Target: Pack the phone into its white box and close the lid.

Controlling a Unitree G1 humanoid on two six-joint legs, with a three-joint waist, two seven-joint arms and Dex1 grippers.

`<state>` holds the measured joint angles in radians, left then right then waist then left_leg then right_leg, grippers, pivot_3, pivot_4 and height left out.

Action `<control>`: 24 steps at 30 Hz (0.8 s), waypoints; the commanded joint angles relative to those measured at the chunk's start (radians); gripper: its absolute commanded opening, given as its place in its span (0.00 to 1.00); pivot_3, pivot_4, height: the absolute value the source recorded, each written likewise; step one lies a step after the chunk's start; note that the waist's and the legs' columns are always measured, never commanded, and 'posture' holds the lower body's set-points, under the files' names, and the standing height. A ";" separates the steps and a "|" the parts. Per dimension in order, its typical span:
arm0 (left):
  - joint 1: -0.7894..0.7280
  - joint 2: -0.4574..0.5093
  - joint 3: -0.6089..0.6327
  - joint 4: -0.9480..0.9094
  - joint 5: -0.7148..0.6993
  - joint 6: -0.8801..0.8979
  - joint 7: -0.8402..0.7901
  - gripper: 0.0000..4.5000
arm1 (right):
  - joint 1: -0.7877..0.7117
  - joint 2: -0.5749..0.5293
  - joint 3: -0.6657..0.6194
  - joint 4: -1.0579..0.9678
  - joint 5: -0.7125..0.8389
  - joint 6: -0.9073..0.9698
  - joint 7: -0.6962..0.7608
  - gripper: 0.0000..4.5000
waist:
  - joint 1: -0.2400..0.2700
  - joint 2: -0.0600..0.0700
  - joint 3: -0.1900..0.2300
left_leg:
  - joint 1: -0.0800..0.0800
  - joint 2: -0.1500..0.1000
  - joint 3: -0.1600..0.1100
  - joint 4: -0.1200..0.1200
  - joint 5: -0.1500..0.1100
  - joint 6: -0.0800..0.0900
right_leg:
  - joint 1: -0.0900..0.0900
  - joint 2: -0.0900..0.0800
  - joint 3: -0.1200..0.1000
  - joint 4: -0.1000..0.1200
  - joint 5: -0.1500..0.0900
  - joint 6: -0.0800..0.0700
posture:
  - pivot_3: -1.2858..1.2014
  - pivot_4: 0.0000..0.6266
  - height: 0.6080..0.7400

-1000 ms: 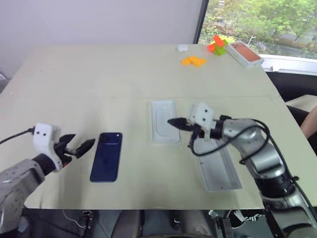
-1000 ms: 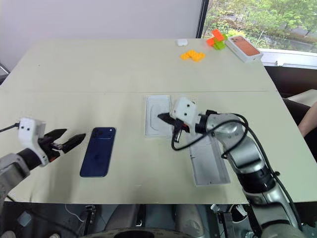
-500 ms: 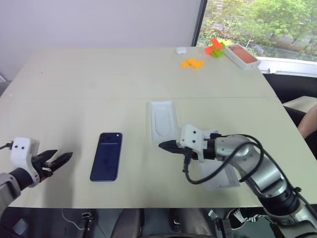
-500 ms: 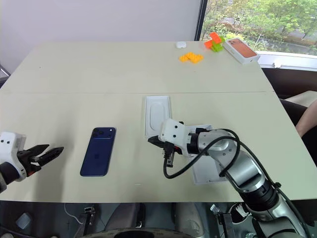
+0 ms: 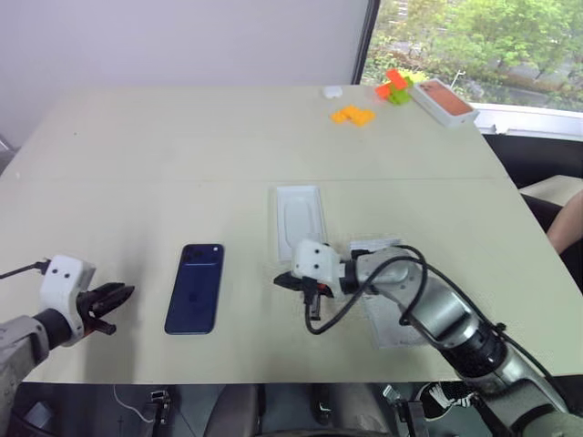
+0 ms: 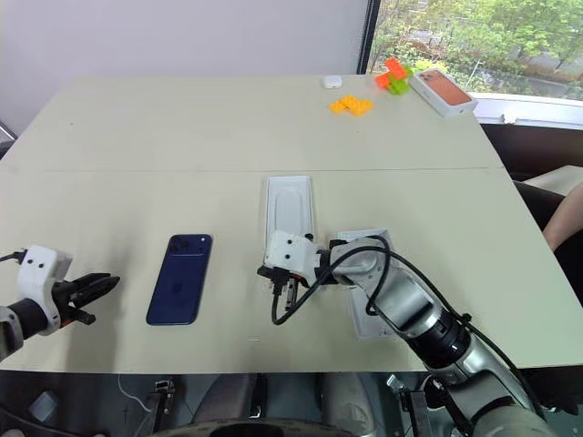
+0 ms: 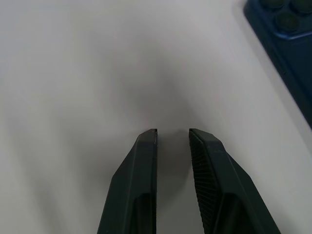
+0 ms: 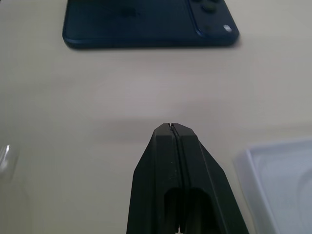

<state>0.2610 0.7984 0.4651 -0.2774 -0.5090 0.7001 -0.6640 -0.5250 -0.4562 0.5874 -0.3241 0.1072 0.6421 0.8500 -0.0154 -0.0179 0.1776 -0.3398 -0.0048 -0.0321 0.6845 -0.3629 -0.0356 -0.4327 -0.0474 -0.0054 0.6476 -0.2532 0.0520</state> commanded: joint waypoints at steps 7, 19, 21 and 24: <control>-0.002 0.016 0.006 -0.046 -0.039 0.058 -0.045 0.25 | -0.044 0.126 0.064 0.063 -0.064 0.009 -0.046 0.00 | 0.000 0.000 0.000 | -0.001 0.000 0.000 0.000 0.000 0.000 | -0.001 -0.001 0.000 -0.001 0.000 0.000 | 0.52 0.24 1.00; -0.084 -0.060 0.209 0.019 -0.478 0.489 -0.010 0.99 | -0.043 0.179 0.067 0.134 -0.098 -0.012 -0.072 0.00 | -0.004 0.000 0.000 | 0.000 0.000 0.000 0.000 0.000 0.000 | -0.001 0.000 0.000 0.001 0.000 0.000 | 0.52 0.24 1.00; -0.113 -0.078 0.193 0.047 -0.509 0.534 0.008 0.99 | -0.053 0.187 0.073 0.153 -0.108 -0.026 -0.067 0.00 | -0.003 -0.001 0.000 | 0.000 -0.001 0.000 0.000 0.000 0.000 | -0.001 0.000 0.000 0.001 0.000 0.000 | 0.52 0.24 1.00; -0.147 -0.099 0.173 0.093 -0.538 0.586 0.031 0.99 | -0.073 0.200 0.085 0.188 -0.127 -0.052 -0.062 0.00 | -0.003 0.000 0.000 | 0.000 -0.001 0.000 0.000 0.000 0.000 | -0.001 0.000 0.000 0.001 0.000 0.000 | 0.52 0.24 1.00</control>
<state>0.1199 0.7115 0.6447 -0.2065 -1.0152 1.2500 -0.6477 -0.5736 -0.2749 0.6626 -0.1325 -0.0083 0.6205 0.7842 -0.0189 -0.0182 0.1772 -0.3399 -0.0056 -0.0321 0.6841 -0.3627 -0.0361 -0.4339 -0.0476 -0.0053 0.6486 -0.2531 0.0521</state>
